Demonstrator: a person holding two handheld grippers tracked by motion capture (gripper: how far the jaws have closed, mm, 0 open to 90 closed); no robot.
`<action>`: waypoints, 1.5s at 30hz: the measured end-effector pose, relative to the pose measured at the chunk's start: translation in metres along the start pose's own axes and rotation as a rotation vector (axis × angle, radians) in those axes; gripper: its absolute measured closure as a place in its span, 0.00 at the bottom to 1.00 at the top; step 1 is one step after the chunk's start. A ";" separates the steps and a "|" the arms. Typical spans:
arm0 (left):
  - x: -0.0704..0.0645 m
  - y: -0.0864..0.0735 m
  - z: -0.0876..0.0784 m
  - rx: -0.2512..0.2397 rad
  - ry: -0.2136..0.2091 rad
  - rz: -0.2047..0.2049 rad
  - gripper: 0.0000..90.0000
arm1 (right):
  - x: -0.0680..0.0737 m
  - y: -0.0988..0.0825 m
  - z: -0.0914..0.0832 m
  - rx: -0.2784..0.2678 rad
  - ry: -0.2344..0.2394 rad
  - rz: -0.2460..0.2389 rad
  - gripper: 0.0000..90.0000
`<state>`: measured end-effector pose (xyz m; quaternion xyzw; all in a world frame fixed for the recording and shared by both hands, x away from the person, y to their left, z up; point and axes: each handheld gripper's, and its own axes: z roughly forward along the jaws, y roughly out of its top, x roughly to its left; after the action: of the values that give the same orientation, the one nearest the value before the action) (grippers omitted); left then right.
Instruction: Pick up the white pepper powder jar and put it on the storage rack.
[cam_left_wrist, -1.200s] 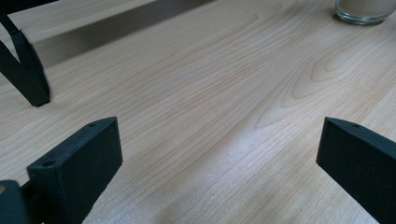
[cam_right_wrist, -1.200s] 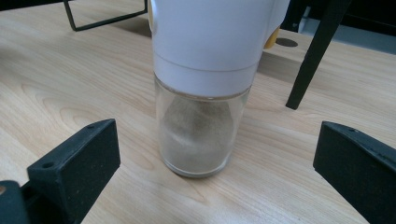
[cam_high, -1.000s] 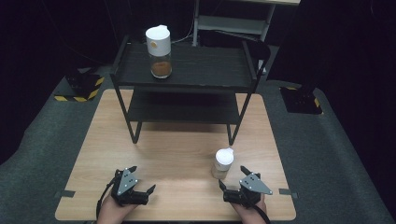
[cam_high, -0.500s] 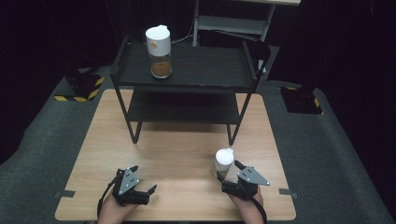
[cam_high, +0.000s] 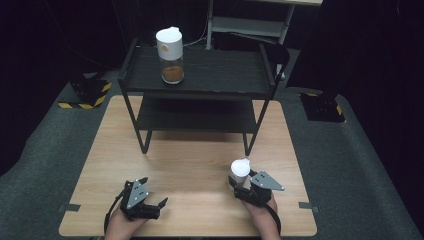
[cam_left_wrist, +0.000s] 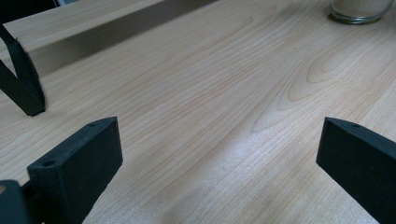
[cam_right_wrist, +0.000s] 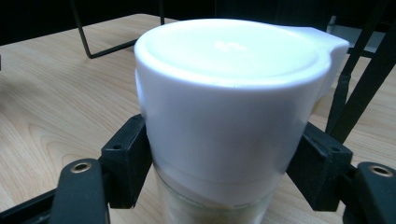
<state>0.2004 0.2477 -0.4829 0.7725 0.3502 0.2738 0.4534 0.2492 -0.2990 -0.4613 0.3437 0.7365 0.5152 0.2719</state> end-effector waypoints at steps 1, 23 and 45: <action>0.000 0.000 0.000 0.001 0.001 0.000 0.01 | 0.000 0.000 0.001 -0.001 0.002 0.005 0.33; 0.008 -0.005 -0.003 -0.018 -0.025 -0.028 0.01 | 0.008 0.006 0.005 -0.007 -0.049 0.052 0.34; 0.008 -0.002 -0.001 -0.009 -0.034 -0.008 0.01 | 0.032 0.071 -0.043 -0.147 -0.049 -0.004 0.34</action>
<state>0.2037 0.2559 -0.4835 0.7737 0.3444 0.2605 0.4636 0.2130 -0.2819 -0.3822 0.3339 0.6904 0.5588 0.3154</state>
